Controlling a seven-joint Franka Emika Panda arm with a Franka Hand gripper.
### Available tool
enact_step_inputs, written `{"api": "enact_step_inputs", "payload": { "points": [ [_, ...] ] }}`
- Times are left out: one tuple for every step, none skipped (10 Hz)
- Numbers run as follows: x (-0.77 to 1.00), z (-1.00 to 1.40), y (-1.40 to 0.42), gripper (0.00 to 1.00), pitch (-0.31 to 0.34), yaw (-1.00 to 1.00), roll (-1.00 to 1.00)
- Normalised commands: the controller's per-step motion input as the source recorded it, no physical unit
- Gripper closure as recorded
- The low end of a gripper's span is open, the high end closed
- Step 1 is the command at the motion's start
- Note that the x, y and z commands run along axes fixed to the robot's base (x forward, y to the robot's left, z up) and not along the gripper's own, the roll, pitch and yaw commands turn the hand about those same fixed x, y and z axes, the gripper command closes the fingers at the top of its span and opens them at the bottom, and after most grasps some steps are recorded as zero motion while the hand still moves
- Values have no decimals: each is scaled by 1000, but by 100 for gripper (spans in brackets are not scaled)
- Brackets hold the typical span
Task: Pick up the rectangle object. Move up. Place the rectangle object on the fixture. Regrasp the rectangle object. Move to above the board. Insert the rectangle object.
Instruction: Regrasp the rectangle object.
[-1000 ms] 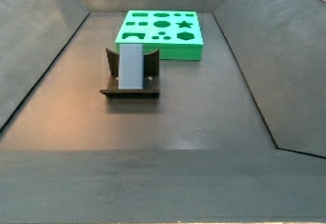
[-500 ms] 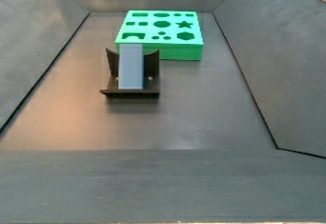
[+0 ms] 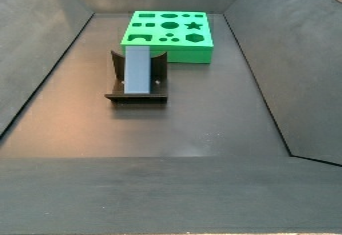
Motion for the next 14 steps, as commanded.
{"api": "enact_step_inputs", "payload": {
  "points": [
    [51,-9,-25,0,35,54,1000],
    [66,-15,-27,0,48,60,1000],
    [80,-17,-31,0,66,67,1000],
    [91,-12,-35,0,98,82,1000],
    [100,-16,-36,0,124,102,1000],
    [102,-23,-38,0,147,127,963],
    [101,-17,-42,0,135,143,704],
    [98,-19,-41,0,121,157,512],
    [98,-15,-34,0,102,166,339],
    [86,-5,-25,0,77,169,236],
    [32,-1000,74,0,84,178,203],
    [36,-1000,73,0,60,176,196],
    [42,-1000,69,0,39,169,187],
    [55,-1000,58,0,5,156,148]
  ]
}}
